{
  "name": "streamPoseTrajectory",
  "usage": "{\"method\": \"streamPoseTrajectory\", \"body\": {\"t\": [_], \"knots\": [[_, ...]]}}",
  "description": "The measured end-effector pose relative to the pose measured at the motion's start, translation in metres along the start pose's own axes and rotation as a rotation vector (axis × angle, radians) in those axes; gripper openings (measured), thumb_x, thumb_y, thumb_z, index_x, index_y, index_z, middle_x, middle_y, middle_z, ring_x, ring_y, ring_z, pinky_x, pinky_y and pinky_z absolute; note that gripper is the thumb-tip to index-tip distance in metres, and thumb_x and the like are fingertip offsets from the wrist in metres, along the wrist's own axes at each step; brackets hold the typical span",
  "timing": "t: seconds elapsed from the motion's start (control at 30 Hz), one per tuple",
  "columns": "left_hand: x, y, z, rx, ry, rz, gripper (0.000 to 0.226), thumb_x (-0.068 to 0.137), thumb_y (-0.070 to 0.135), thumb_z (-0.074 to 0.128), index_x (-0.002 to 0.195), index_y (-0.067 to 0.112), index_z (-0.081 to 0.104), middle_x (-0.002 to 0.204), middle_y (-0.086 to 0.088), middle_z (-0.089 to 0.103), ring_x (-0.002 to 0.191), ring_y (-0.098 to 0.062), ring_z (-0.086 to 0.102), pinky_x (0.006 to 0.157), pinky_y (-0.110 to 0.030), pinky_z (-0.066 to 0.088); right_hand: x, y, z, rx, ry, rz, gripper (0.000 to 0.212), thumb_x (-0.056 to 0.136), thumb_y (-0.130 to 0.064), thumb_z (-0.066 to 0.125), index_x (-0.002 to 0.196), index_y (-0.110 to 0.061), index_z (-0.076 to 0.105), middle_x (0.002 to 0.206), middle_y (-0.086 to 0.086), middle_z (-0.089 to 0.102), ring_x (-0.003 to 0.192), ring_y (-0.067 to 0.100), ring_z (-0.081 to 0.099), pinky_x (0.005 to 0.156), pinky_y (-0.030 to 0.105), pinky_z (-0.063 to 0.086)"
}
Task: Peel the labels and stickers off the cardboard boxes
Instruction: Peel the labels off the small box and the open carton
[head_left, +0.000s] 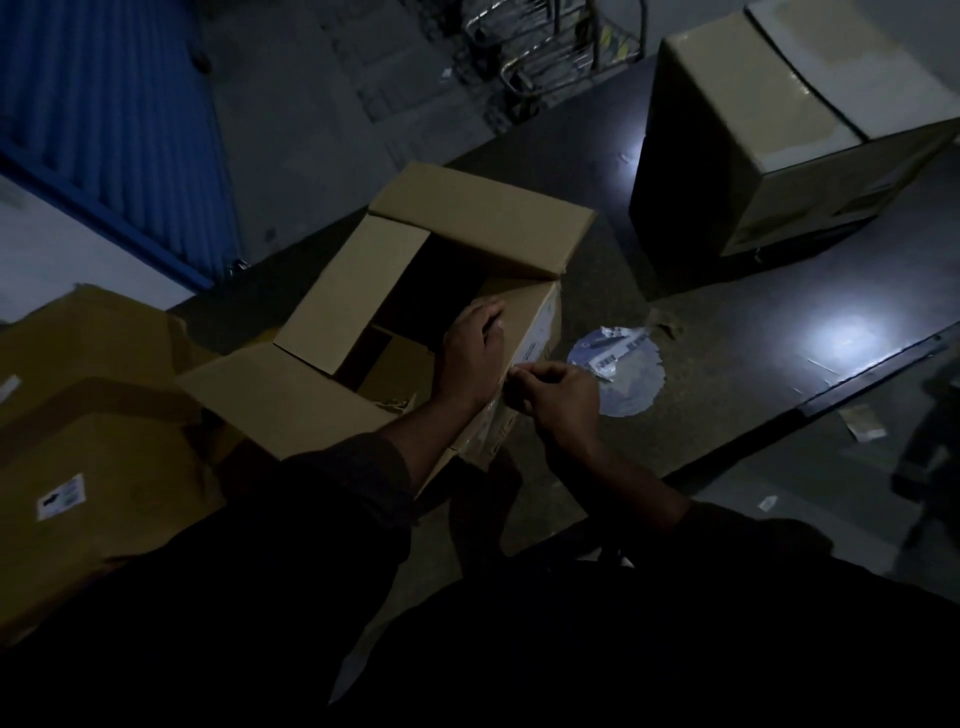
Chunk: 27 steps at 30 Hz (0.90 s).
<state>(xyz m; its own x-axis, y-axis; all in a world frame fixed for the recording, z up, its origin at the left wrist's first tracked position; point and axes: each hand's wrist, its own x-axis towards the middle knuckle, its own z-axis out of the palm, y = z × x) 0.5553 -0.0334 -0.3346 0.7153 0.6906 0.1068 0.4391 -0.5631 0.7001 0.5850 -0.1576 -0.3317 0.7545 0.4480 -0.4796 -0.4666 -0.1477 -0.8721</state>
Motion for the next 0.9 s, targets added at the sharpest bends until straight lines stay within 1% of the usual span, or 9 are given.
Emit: {"method": "streamPoseTrajectory", "body": {"t": [0.1, 0.23, 0.33, 0.43, 0.53, 0.67, 0.8, 0.87, 0.9], "knots": [[-0.001, 0.001, -0.001, 0.033, -0.005, 0.022, 0.034, 0.099, 0.011, 0.047, 0.129, 0.006, 0.062, 0.136, -0.008, 0.058, 0.126, -0.016, 0.05, 0.102, -0.015, 0.032, -0.001, -0.003, -0.001, -0.074, -0.01, -0.065, 0.012, 0.083, -0.008, 0.071, 0.072, -0.006, 0.075, 0.071, 0.012, 0.074, 0.073, 0.03, 0.073, 0.075, 0.047, 0.062], [0.0, 0.0, 0.0, 0.026, 0.0, 0.02, 0.034, 0.1, 0.012, 0.047, 0.131, 0.008, 0.06, 0.141, -0.007, 0.054, 0.13, -0.016, 0.047, 0.108, -0.025, 0.036, 0.002, -0.007, -0.004, -0.142, -0.065, -0.096, 0.018, 0.085, -0.009, 0.067, 0.069, -0.008, 0.074, 0.069, 0.01, 0.073, 0.073, 0.029, 0.073, 0.075, 0.05, 0.061], [0.001, -0.001, 0.0, 0.018, -0.003, 0.006, 0.035, 0.1, 0.013, 0.047, 0.133, 0.009, 0.058, 0.146, -0.005, 0.048, 0.134, -0.015, 0.043, 0.11, -0.027, 0.035, 0.004, -0.007, -0.003, -0.213, -0.1, -0.131, 0.021, 0.084, -0.01, 0.064, 0.065, -0.015, 0.072, 0.069, 0.008, 0.073, 0.071, 0.027, 0.073, 0.074, 0.053, 0.06], [0.0, -0.001, -0.001, 0.013, -0.016, 0.008, 0.036, 0.1, 0.011, 0.048, 0.134, 0.007, 0.057, 0.147, -0.006, 0.046, 0.134, -0.015, 0.043, 0.107, -0.02, 0.032, 0.005, -0.005, 0.003, -0.306, -0.081, -0.193, 0.015, 0.077, -0.023, 0.061, 0.066, -0.015, 0.068, 0.068, 0.004, 0.072, 0.067, 0.022, 0.071, 0.069, 0.052, 0.059], [0.0, -0.001, -0.002, 0.02, -0.021, 0.007, 0.036, 0.099, 0.011, 0.048, 0.134, 0.007, 0.057, 0.146, -0.007, 0.047, 0.134, -0.015, 0.043, 0.105, -0.017, 0.03, 0.007, -0.003, 0.006, -0.374, -0.079, -0.238, 0.015, 0.076, -0.031, 0.061, 0.074, -0.017, 0.063, 0.072, 0.002, 0.069, 0.07, 0.02, 0.068, 0.07, 0.049, 0.057], [0.001, -0.001, -0.002, 0.032, -0.02, 0.017, 0.035, 0.099, 0.011, 0.049, 0.132, 0.007, 0.059, 0.144, -0.007, 0.048, 0.133, -0.016, 0.044, 0.108, -0.022, 0.033, 0.005, -0.002, 0.006, -0.406, -0.064, -0.31, 0.009, 0.082, -0.02, 0.063, 0.075, -0.015, 0.059, 0.071, 0.001, 0.065, 0.068, 0.019, 0.063, 0.063, 0.038, 0.049], [-0.001, 0.0, -0.002, 0.033, -0.007, 0.011, 0.036, 0.099, 0.013, 0.049, 0.133, 0.008, 0.058, 0.144, -0.006, 0.048, 0.133, -0.014, 0.043, 0.109, -0.023, 0.034, 0.012, 0.006, -0.003, -0.378, -0.025, -0.202, 0.019, 0.088, -0.017, 0.06, 0.069, -0.016, 0.055, 0.07, 0.003, 0.062, 0.064, 0.018, 0.058, 0.062, 0.034, 0.045], [-0.001, 0.001, -0.001, 0.029, -0.002, 0.004, 0.035, 0.099, 0.013, 0.049, 0.133, 0.008, 0.058, 0.144, -0.006, 0.048, 0.133, -0.015, 0.044, 0.11, -0.026, 0.036, 0.014, 0.012, -0.009, -0.385, 0.004, -0.178, 0.016, 0.089, -0.019, 0.061, 0.074, -0.014, 0.059, 0.074, 0.003, 0.066, 0.068, 0.017, 0.062, 0.065, 0.036, 0.049], [-0.001, 0.0, -0.001, 0.032, 0.002, -0.001, 0.035, 0.099, 0.013, 0.049, 0.133, 0.008, 0.058, 0.144, -0.006, 0.048, 0.133, -0.014, 0.043, 0.109, -0.024, 0.035, 0.012, 0.013, -0.009, -0.371, 0.0, -0.174, 0.012, 0.09, -0.019, 0.061, 0.078, -0.015, 0.062, 0.077, 0.001, 0.068, 0.072, 0.016, 0.065, 0.068, 0.037, 0.052]]}}
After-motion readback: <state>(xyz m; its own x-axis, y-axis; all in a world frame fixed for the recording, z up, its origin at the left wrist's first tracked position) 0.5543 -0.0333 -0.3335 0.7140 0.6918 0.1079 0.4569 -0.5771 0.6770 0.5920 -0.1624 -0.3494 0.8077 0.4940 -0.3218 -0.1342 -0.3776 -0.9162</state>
